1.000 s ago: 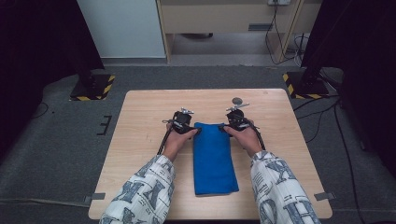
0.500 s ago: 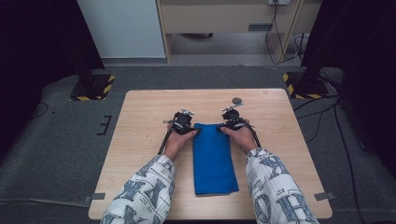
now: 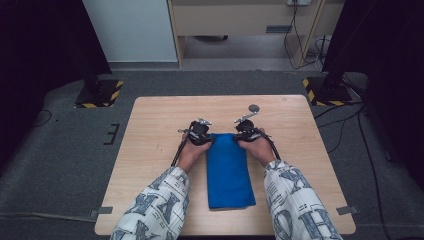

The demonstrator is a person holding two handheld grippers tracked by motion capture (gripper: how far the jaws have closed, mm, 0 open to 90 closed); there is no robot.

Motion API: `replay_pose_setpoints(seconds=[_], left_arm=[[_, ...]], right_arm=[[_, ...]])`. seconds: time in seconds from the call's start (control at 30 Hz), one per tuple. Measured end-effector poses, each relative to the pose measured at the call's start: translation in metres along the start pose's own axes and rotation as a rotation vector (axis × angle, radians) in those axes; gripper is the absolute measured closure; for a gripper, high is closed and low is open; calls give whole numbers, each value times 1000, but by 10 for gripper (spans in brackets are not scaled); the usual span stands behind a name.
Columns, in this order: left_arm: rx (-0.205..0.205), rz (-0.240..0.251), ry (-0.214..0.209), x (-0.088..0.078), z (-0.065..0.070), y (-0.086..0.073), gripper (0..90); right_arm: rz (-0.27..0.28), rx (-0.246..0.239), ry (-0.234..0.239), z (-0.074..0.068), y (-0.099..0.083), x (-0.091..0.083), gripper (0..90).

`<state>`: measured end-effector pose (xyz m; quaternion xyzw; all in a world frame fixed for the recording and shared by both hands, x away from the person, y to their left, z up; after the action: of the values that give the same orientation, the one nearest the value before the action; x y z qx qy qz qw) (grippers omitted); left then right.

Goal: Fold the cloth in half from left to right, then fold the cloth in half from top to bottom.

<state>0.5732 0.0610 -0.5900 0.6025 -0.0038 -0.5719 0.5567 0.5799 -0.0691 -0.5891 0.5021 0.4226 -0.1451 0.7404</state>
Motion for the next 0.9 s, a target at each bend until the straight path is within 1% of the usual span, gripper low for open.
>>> replay_pose_setpoints(seconds=[0.07,0.13,0.17,0.23,0.33,0.47,0.63,0.7,0.83,0.9], left_arm=[[3,-3,-8,1,1,0,764],[0,-2,-10,1,1,1,798],[0,1,-9,1,1,1,813],[-6,5,-10,0,1,2,827],[-26,17,-21,0,3,3,834],[-15,24,-23,-1,5,6,834],[-9,37,-23,-7,7,10,836],[-8,45,-22,-10,7,12,836],[-12,61,-19,-14,8,15,836],[-4,59,-17,-17,9,17,836]], right_arm=[[6,3,3,0,0,-2,857],[15,26,11,1,1,-4,859],[23,38,17,1,1,-5,860],[40,40,25,3,2,-9,859],[59,44,33,4,4,-15,859],[66,51,34,6,4,-20,859],[66,57,36,5,3,-22,859],[76,53,37,5,4,-24,859],[93,65,40,5,7,-28,859],[98,64,38,5,8,-31,859]])
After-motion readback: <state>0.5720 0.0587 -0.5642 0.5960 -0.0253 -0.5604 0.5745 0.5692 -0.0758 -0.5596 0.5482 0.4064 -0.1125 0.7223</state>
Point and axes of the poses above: each handheld gripper's, and its own axes: x roughly forward along the jaws, y roughly out of its top, z roughly to its right, the point moved 9 cm from there along x, roughly forward along the jaws, and after that the axes turned 15 degrees about -y, right-handed, at the moved point
